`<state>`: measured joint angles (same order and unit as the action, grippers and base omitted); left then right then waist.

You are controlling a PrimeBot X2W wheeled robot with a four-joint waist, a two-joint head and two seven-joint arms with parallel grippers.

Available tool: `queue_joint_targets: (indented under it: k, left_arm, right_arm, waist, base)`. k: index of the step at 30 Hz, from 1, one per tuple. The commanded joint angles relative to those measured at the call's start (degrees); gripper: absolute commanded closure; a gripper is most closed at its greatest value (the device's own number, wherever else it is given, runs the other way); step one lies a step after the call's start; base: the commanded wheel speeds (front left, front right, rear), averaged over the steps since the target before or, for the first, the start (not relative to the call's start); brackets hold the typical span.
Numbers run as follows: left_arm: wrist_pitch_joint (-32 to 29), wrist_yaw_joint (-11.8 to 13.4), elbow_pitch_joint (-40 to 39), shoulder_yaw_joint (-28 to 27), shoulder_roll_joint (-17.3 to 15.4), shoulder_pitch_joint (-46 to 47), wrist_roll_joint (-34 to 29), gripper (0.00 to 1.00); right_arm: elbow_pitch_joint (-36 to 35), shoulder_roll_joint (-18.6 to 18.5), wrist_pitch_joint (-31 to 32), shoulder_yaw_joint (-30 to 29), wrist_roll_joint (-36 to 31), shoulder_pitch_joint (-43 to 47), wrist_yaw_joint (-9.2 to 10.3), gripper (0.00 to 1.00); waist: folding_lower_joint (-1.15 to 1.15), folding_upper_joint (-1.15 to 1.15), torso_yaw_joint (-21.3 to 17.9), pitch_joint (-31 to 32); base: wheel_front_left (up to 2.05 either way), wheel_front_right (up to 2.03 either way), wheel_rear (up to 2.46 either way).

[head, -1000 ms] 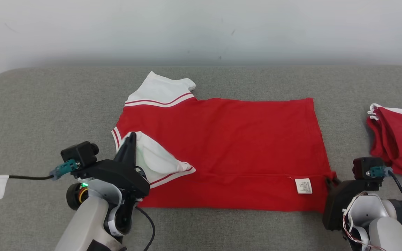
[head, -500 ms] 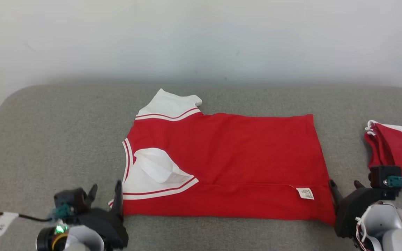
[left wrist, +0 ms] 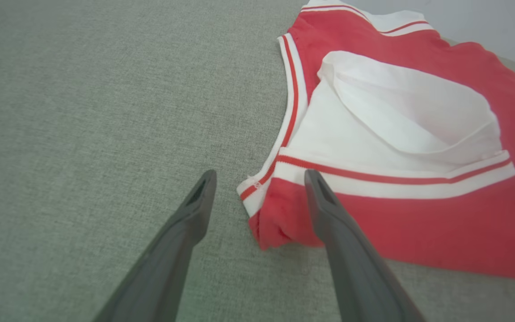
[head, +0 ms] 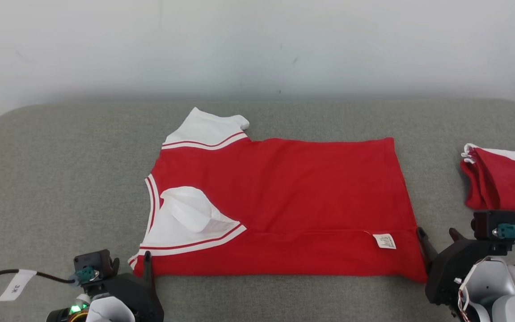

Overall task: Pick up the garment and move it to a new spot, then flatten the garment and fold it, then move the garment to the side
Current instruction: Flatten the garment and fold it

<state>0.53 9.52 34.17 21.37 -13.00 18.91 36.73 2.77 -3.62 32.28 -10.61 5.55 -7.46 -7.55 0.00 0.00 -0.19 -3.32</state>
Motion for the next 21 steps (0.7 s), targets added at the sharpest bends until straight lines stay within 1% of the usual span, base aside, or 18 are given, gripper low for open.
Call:
queue_joint_targets:
  k: [1, 3, 7, 8, 9, 10, 11, 12, 14, 16, 21]
  left_arm:
    - [-0.3, 0.6, 0.5, -0.2, 0.1, 0.5, -0.4, 0.00]
    - [-1.3, 0.7, 1.3, 0.2, 0.3, 1.2, -0.4, 0.00]
    - [-2.5, 1.9, 2.3, 0.5, -0.3, 1.1, -0.7, 0.01]
    - [-2.3, 2.1, 2.3, 0.4, -0.4, 0.9, -0.6, 0.17]
    - [-2.3, 2.1, 2.3, 0.4, -0.4, 0.9, -0.6, 0.17]
    - [-2.2, 2.1, 2.1, 0.4, -0.4, 0.5, -0.4, 0.52]
    - [-2.3, 2.2, 2.1, 0.5, -0.5, 0.1, -0.4, 0.71]
    - [-2.3, 2.4, 1.8, 0.7, -0.4, -0.4, -0.5, 1.00]
    - [-2.3, 2.5, 1.4, 0.8, -0.1, -1.3, 0.0, 1.00]
    - [-2.1, 1.9, 0.6, 0.8, 0.3, -2.3, 0.7, 1.00]
    - [-0.6, 1.7, -1.9, 0.0, 0.4, -4.9, 1.6, 1.00]
  right_arm:
    - [-0.4, 0.2, 0.0, -0.1, 0.2, -0.8, 0.15, 0.00]
    - [-0.6, 0.3, 0.1, -0.4, 0.2, -0.8, 0.15, 0.00]
    - [-0.8, 0.4, 0.2, -0.9, 0.1, -0.8, 0.15, 0.00]
    - [-0.6, 0.5, 0.1, -1.2, 0.0, -0.5, 0.15, 0.00]
    - [-0.6, 0.5, 0.1, -1.2, 0.0, -0.5, 0.15, 0.00]
    - [-0.4, 0.5, 0.2, -1.5, 0.0, -0.3, 0.15, 0.00]
    - [-0.3, 0.5, 0.3, -2.0, -0.3, 0.0, 0.15, 0.00]
    - [-0.1, 0.5, 0.4, -2.3, -0.8, 0.4, 0.15, 0.00]
    - [0.3, 0.6, 0.9, -3.0, -1.6, 1.2, 0.15, 0.00]
    - [0.1, 0.7, 0.7, -3.1, -2.2, 1.6, 0.15, 0.00]
    - [0.4, 0.8, 1.1, -2.2, -1.2, 2.3, 0.15, 0.00]
  waist:
    - [0.00, 0.00, -1.0, -1.2]
    - [0.00, 0.00, -1.3, -1.8]
    - [0.00, 0.00, -1.8, -2.6]
    - [0.00, 0.00, -1.9, -2.9]
    - [0.00, 0.00, -1.9, -2.9]
    - [0.00, 0.00, -1.9, -3.0]
    - [0.00, 0.00, -1.9, -3.1]
    - [0.00, 0.00, -1.8, -3.2]
    - [0.00, 0.00, -1.5, -3.4]
    - [0.00, 0.00, -1.4, -3.7]
    - [0.00, 0.00, -1.3, -4.4]
  base:
    - [0.00, 0.00, 0.00]
    - [0.00, 0.00, 0.00]
    - [0.00, 0.00, 0.00]
    - [0.00, 0.00, 0.00]
    - [0.00, 0.00, 0.00]
    - [0.00, 0.00, 0.00]
    - [0.00, 0.00, 0.00]
    - [0.00, 0.00, 0.00]
    - [0.00, 0.00, 0.00]
    - [0.00, 0.00, 0.00]
    - [0.00, 0.00, 0.00]
